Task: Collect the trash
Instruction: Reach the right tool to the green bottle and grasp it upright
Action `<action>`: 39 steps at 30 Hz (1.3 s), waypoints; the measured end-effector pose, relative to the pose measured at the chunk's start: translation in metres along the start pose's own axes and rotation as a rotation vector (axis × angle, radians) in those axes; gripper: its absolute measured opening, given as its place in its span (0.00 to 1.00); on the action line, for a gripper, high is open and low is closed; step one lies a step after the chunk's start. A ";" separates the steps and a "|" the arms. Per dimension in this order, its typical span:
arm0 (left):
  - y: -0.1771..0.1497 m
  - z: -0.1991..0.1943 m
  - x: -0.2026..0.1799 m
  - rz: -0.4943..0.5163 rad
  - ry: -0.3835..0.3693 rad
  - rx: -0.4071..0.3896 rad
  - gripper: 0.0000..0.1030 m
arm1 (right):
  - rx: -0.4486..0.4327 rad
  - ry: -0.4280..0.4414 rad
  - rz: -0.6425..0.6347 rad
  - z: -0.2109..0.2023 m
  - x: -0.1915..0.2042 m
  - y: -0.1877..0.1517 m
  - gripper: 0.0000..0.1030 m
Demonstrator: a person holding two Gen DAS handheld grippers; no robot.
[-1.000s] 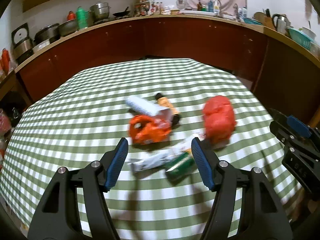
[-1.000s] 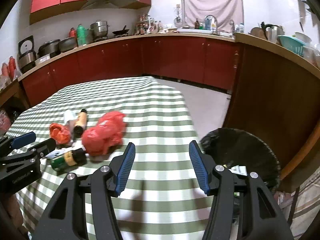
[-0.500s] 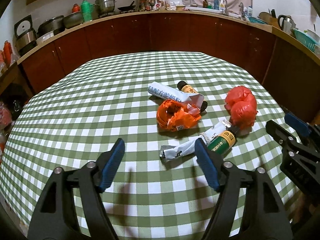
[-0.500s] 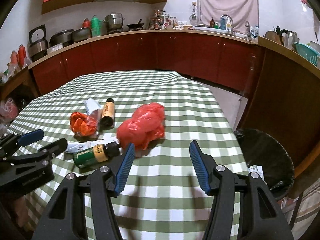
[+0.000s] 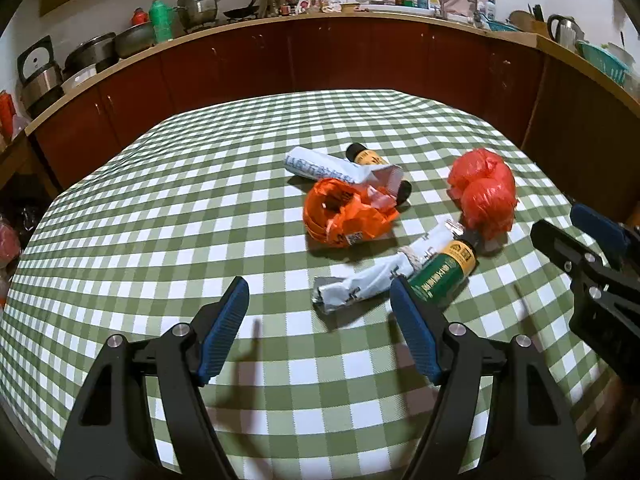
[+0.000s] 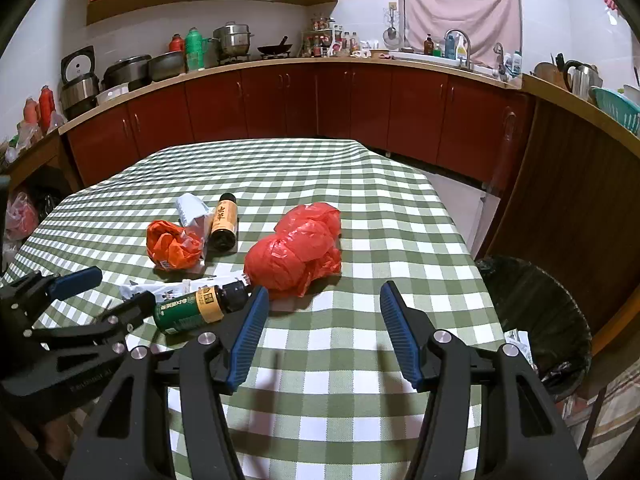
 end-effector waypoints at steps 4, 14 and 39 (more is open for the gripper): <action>-0.004 0.005 -0.006 0.012 0.003 0.014 0.69 | 0.001 -0.001 0.005 0.000 -0.002 0.000 0.56; -0.010 0.008 -0.025 0.034 -0.044 0.032 0.69 | 0.006 0.000 0.019 -0.001 -0.008 -0.005 0.57; -0.010 -0.015 0.031 -0.025 0.014 -0.007 0.69 | 0.036 0.055 -0.022 -0.001 0.040 -0.004 0.57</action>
Point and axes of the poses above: each gripper's, at about its wrist camera, not at the fingertips, and z roughly the way its jaws point, x to its left, y to its top, the point moved 5 cm from there along z, roughly the way its jaws point, and after that the axes turned 12 degrees about -y, right-handed, at the moved point
